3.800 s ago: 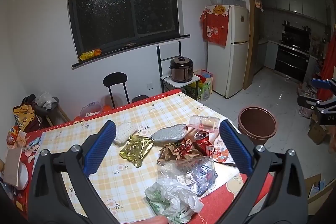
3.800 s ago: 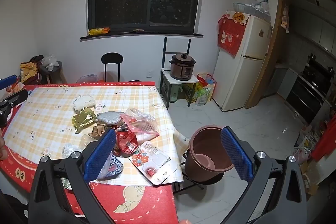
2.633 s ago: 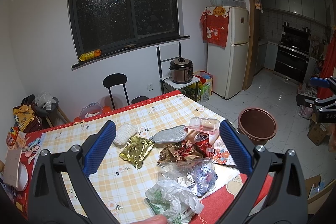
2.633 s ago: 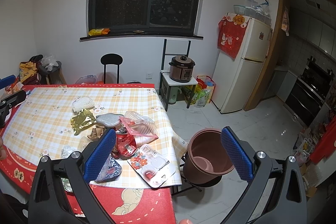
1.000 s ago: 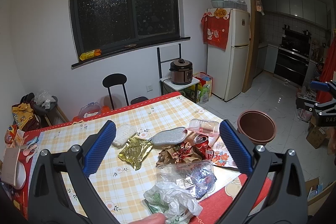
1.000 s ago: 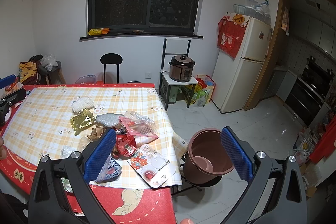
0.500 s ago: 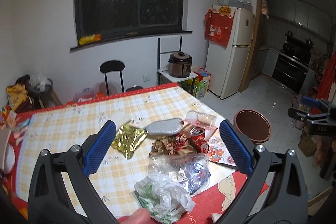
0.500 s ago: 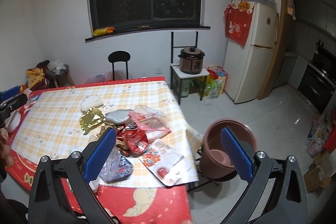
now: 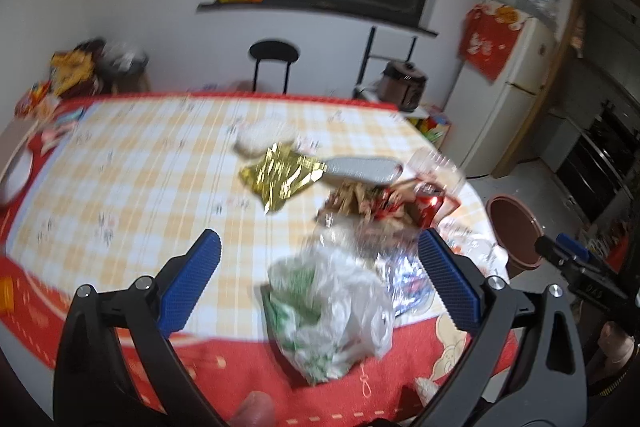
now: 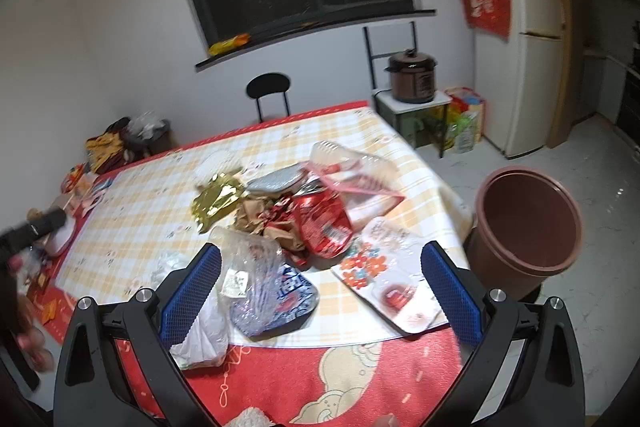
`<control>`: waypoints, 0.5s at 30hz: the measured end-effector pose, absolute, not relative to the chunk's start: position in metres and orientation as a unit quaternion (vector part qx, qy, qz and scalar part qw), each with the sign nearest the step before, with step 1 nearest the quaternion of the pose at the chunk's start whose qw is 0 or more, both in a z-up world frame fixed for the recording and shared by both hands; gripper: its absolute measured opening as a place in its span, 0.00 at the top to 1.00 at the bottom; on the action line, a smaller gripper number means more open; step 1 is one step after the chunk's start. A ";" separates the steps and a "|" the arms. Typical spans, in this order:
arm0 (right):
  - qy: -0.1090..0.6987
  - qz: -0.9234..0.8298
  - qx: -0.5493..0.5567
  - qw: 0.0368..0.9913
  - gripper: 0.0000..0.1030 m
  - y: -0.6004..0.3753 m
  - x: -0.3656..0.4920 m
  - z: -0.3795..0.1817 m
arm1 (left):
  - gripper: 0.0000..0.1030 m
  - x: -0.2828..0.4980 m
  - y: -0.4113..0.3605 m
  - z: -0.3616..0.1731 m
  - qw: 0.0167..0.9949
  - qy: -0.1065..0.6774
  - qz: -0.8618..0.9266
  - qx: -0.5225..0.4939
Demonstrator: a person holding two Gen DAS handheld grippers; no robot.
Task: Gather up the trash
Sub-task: 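Grasp the white-green plastic bag with the left tool while the right tool grasps the clear container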
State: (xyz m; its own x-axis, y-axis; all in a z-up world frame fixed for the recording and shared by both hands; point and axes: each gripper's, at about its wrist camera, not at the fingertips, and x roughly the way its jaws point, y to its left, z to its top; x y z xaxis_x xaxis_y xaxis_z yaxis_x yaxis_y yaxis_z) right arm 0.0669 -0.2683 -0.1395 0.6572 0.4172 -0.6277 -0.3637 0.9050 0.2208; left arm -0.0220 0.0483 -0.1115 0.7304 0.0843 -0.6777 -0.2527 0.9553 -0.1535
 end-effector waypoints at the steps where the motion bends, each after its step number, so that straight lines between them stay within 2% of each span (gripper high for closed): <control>1: 0.355 0.212 0.026 0.910 0.04 -0.266 0.068 -0.141 | 0.05 -0.022 0.048 -0.117 0.920 0.359 0.095 -0.125; 15: 0.409 0.301 0.012 0.861 0.04 -0.277 0.078 -0.176 | 0.08 -0.031 0.013 -0.165 0.892 0.395 0.145 -0.167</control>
State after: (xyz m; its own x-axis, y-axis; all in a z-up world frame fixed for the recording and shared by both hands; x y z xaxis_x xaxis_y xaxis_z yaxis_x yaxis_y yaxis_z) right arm 0.0778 -0.2772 -0.1760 0.4843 0.5277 -0.6979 -0.5085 0.8189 0.2662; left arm -0.0309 0.0132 -0.1651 0.6466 0.1256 -0.7524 -0.3899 0.9022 -0.1844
